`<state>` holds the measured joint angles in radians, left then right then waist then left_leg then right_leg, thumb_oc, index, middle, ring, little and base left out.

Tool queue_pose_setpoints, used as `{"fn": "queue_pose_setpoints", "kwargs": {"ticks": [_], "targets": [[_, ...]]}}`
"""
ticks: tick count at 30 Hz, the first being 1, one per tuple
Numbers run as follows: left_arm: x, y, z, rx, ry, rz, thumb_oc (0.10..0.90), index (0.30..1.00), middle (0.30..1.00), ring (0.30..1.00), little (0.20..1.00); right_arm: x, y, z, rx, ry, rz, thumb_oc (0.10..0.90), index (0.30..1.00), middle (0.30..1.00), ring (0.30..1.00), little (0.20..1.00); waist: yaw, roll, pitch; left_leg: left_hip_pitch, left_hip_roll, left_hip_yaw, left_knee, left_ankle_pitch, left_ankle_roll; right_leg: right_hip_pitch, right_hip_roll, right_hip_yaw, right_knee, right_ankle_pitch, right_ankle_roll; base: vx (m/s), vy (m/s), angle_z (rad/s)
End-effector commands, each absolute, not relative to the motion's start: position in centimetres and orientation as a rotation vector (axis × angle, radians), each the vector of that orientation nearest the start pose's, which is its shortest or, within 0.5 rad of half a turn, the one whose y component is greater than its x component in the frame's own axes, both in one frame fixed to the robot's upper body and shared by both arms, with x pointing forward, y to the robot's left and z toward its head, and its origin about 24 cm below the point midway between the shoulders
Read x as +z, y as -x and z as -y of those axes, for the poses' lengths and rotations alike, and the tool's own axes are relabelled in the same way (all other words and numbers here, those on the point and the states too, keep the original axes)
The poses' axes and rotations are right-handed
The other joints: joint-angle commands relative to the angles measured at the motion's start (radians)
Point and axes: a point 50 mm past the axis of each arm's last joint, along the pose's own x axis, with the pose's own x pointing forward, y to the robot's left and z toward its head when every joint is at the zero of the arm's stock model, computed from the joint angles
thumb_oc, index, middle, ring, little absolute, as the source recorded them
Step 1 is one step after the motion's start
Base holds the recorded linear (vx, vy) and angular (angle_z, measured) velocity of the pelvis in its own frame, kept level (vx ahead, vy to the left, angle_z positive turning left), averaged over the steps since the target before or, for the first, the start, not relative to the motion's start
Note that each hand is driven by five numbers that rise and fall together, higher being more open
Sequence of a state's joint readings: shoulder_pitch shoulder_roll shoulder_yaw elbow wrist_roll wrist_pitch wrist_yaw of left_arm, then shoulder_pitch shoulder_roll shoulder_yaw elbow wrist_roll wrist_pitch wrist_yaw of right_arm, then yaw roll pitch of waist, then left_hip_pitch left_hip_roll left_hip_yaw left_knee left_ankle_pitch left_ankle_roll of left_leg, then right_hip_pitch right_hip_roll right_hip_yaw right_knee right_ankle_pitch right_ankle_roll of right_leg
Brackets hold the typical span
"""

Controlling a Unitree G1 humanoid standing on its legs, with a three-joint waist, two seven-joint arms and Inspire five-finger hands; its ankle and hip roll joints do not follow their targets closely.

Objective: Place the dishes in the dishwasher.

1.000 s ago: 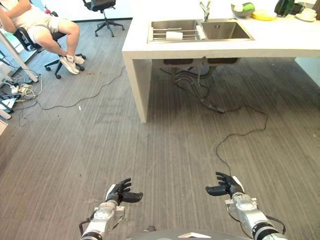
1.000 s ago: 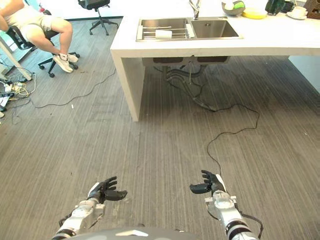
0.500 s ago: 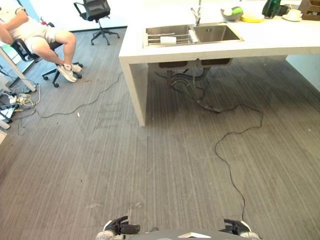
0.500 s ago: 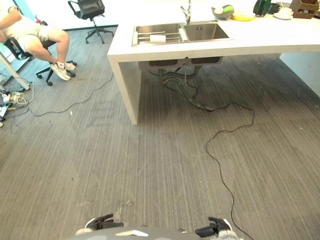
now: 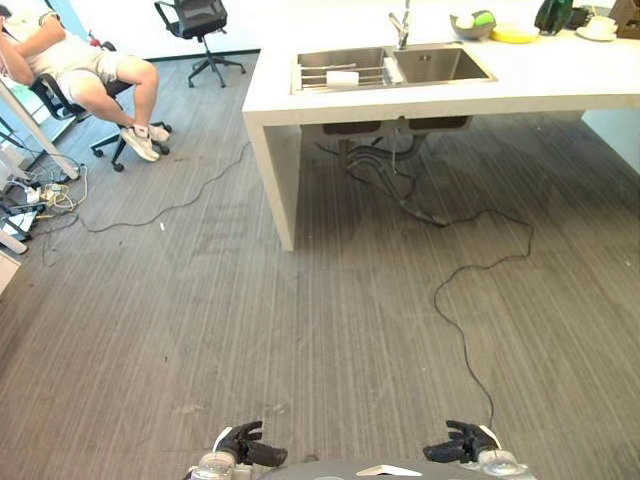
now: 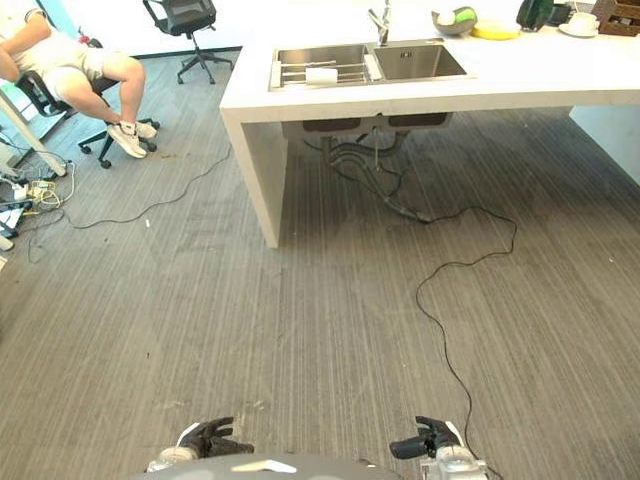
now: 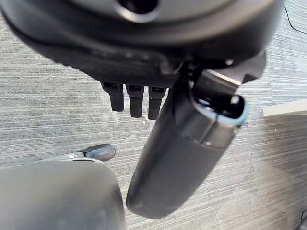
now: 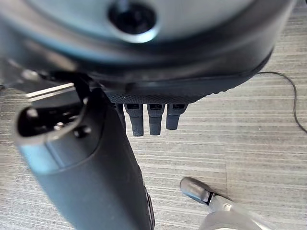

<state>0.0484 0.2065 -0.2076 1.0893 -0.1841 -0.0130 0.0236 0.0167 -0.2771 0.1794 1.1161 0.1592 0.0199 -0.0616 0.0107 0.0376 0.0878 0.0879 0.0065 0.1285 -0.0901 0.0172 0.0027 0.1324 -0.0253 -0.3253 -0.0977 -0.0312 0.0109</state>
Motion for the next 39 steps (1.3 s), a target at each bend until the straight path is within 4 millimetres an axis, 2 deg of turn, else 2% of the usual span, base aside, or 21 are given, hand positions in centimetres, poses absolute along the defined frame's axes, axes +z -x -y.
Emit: {"fn": "queue_pose_setpoints", "kwargs": {"ticks": [1, 3, 6, 13, 18, 21, 24, 26, 28, 29, 30, 31, 32, 33, 34, 36, 37, 38, 39], "targets": [[-14.6, -14.0, -21.7, 0.084, -0.175, -1.006, 0.800, 0.900, 0.900, 0.900, 0.900, -13.4, -15.0, 24.9, -0.158, 0.273, -0.984, 0.800, 0.900, 0.900, 0.900, 0.900, 0.028, -0.034, 0.027, -0.006, 0.045, 0.020, 0.003, -0.032, -0.066, -0.033, -0.105, -0.016, 0.010, 0.014, 0.144, -0.07, -0.032, 0.12], [-14.1, -14.7, -21.9, 0.114, -0.146, -0.965, 0.800, 0.900, 0.900, 0.900, 0.900, -12.7, -16.6, 24.1, -0.130, 0.256, -0.921, 0.800, 0.900, 0.900, 0.900, 0.900, 0.024, -0.036, 0.030, 0.000, 0.047, 0.032, 0.003, -0.034, -0.066, -0.028, -0.106, -0.011, 0.010, 0.012, 0.141, 0.00, 0.000, 0.00], [-13.9, -14.7, -21.9, 0.133, -0.112, -0.944, 0.800, 0.900, 0.900, 0.900, 0.900, -12.5, -17.1, 23.7, -0.093, 0.275, -0.908, 0.800, 0.900, 0.900, 0.900, 0.900, 0.017, -0.040, 0.033, 0.012, 0.049, 0.041, 0.003, -0.038, -0.067, -0.018, -0.106, -0.005, 0.010, 0.009, 0.138, 0.04, -0.003, -0.07], [-14.3, -14.1, -21.4, 0.116, -0.106, -0.980, 0.800, 0.900, 0.900, 0.900, 0.900, -12.9, -16.9, 23.5, -0.097, 0.257, -0.950, 0.800, 0.900, 0.900, 0.900, 0.900, 0.011, -0.046, 0.030, 0.009, 0.044, 0.046, 0.003, -0.038, -0.063, -0.018, -0.113, -0.014, 0.010, 0.017, 0.140, 0.01, 0.012, -0.02], [-12.4, -16.3, -21.3, 0.098, -0.130, -0.833, 0.800, 0.900, 0.900, 0.900, 0.900, -12.6, -17.0, 23.8, -0.134, 0.218, -0.928, 0.800, 0.900, 0.900, 0.900, 0.900, 0.021, -0.056, 0.029, 0.020, 0.029, 0.049, 0.003, -0.058, -0.048, -0.004, -0.128, -0.023, 0.010, 0.023, 0.149, 0.03, 0.055, -0.04], [-12.0, -16.6, -21.3, 0.096, -0.128, -0.813, 0.800, 0.900, 0.900, 0.900, 0.900, -12.5, -17.1, 23.8, -0.139, 0.214, -0.924, 0.800, 0.900, 0.900, 0.900, 0.900, 0.023, -0.057, 0.031, 0.024, 0.024, 0.048, 0.003, -0.062, -0.043, 0.002, -0.132, -0.024, 0.010, 0.026, 0.151, 0.01, 0.044, 0.00], [-10.9, -18.2, -21.2, 0.090, -0.102, -0.746, 0.800, 0.900, 0.900, 0.900, 0.900, -11.9, -18.4, 23.9, -0.137, 0.208, -0.897, 0.800, 0.900, 0.900, 0.900, 0.900, 0.036, -0.051, 0.048, 0.026, 0.005, 0.046, 0.010, -0.074, -0.015, -0.056, -0.171, -0.016, 0.144, 0.006, 0.163, -0.02, 0.170, -0.04], [-9.7, -19.4, -21.1, 0.071, -0.098, -0.688, 0.800, 0.900, 0.900, 0.900, 0.900, -11.9, -18.7, 23.8, -0.123, 0.206, -0.903, 0.800, 0.900, 0.900, 0.900, 0.900, 0.043, -0.043, 0.072, 0.019, -0.008, 0.050, 0.051, -0.105, 0.018, -0.128, -0.216, -0.017, 0.341, -0.011, 0.177, -0.02, 0.215, -0.22], [-8.8, -20.2, -20.9, 0.056, -0.087, -0.640, 0.800, 0.900, 0.900, 0.900, 0.900, -11.9, -18.8, 23.8, -0.102, 0.239, -0.916, 0.800, 0.900, 0.900, 0.900, 0.900, 0.044, -0.039, 0.096, 0.033, -0.018, 0.057, 0.068, -0.135, 0.038, -0.213, -0.268, -0.028, 0.523, 0.023, 0.197, 0.06, 0.210, -0.34], [-8.0, -20.8, -20.9, 0.051, -0.095, -0.603, 0.800, 0.900, 0.900, 0.900, 0.900, -11.9, -19.0, 23.7, -0.094, 0.252, -0.920, 0.800, 0.900, 0.900, 0.900, 0.900, 0.039, -0.040, 0.111, 0.053, -0.021, 0.058, 0.073, -0.153, 0.044, -0.252, -0.277, -0.033, 0.592, 0.059, 0.200, 0.23, 0.154, -0.25], [-6.9, -21.7, -20.8, 0.054, -0.080, -0.540, 0.800, 0.900, 0.900, 0.900, 0.900, -11.9, -19.0, 23.6, -0.101, 0.233, -0.918, 0.800, 0.900, 0.900, 0.900, 0.900, 0.034, -0.045, 0.123, 0.087, -0.028, 0.057, 0.079, -0.177, 0.048, -0.299, -0.282, -0.055, 0.574, 0.088, 0.200, 0.32, 0.074, -0.14], [-6.2, -22.1, -20.7, 0.050, -0.077, -0.503, 0.800, 0.900, 0.900, 0.900, 0.900, -11.9, -19.0, 23.6, -0.106, 0.224, -0.914, 0.800, 0.900, 0.900, 0.900, 0.900, 0.031, -0.048, 0.123, 0.106, -0.031, 0.053, 0.075, -0.189, 0.045, -0.297, -0.280, -0.078, 0.503, 0.094, 0.198, 0.26, 0.014, -0.06], [-6.2, -22.0, -20.7, 0.050, -0.077, -0.503, 0.800, 0.900, 0.900, 0.900, 0.900, -11.9, -19.0, 23.6, -0.106, 0.224, -0.914, 0.800, 0.900, 0.900, 0.900, 0.900, 0.030, -0.046, 0.125, 0.108, -0.029, 0.052, 0.074, -0.189, 0.044, -0.292, -0.277, -0.081, 0.499, 0.095, 0.198, 0.23, -0.027, 0.05], [-5.1, -22.6, -20.8, 0.046, -0.078, -0.447, 0.800, 0.900, 0.900, 0.900, 0.900, -11.7, -19.1, 23.8, -0.114, 0.218, -0.899, 0.800, 0.900, 0.900, 0.900, 0.900, 0.026, -0.048, 0.128, 0.128, -0.034, 0.045, 0.068, -0.200, 0.040, -0.312, -0.274, -0.096, 0.422, 0.115, 0.197, 0.33, -0.074, 0.12], [-3.2, -23.8, -21.3, 0.052, -0.113, -0.355, 0.800, 0.900, 0.900, 0.900, 0.900, -11.5, -19.2, 24.0, -0.138, 0.203, -0.885, 0.800, 0.900, 0.900, 0.900, 0.900, 0.016, -0.049, 0.133, 0.160, -0.027, 0.028, 0.057, -0.218, 0.017, -0.319, -0.263, -0.119, 0.256, 0.162, 0.216, 0.50, -0.102, 0.20], [-0.9, -25.4, -21.6, 0.069, -0.160, -0.253, 0.800, 0.900, 0.900, 0.900, 0.900, -11.7, -18.8, 24.3, -0.164, 0.190, -0.897, 0.800, 0.900, 0.900, 0.900, 0.900, 0.013, -0.042, 0.127, 0.197, -0.004, 0.010, 0.043, -0.250, -0.008, -0.329, -0.246, -0.117, 0.142, 0.172, 0.237, 0.43, -0.118, 0.17], [0.1, -26.2, -21.7, 0.076, -0.181, -0.207, 0.800, 0.900, 0.900, 0.900, 0.900, -11.9, -18.5, 24.4, -0.171, 0.190, -0.911, 0.800, 0.900, 0.900, 0.900, 0.900, 0.008, -0.052, 0.130, 0.204, -0.009, 0.009, 0.041, -0.246, -0.016, -0.341, -0.256, -0.122, 0.106, 0.204, 0.234, 0.37, -0.111, 0.19], [1.0, -26.6, -21.8, 0.081, -0.193, -0.167, 0.800, 0.900, 0.900, 0.900, 0.900, -12.2, -18.1, 24.5, -0.170, 0.191, -0.930, 0.800, 0.900, 0.900, 0.900, 0.900, 0.007, -0.046, 0.123, 0.227, 0.004, 0.000, 0.037, -0.267, -0.023, -0.347, -0.251, -0.113, 0.093, 0.210, 0.246, 0.40, -0.101, 0.24], [2.1, -27.1, -21.9, 0.090, -0.210, -0.115, 0.800, 0.900, 0.900, 0.900, 0.900, -12.5, -17.5, 24.5, -0.168, 0.195, -0.948, 0.800, 0.900, 0.900, 0.900, 0.900, -0.002, -0.053, 0.118, 0.244, 0.001, -0.005, 0.039, -0.275, -0.027, -0.363, -0.265, -0.114, 0.103, 0.239, 0.246, 0.49, -0.096, 0.32]]}}
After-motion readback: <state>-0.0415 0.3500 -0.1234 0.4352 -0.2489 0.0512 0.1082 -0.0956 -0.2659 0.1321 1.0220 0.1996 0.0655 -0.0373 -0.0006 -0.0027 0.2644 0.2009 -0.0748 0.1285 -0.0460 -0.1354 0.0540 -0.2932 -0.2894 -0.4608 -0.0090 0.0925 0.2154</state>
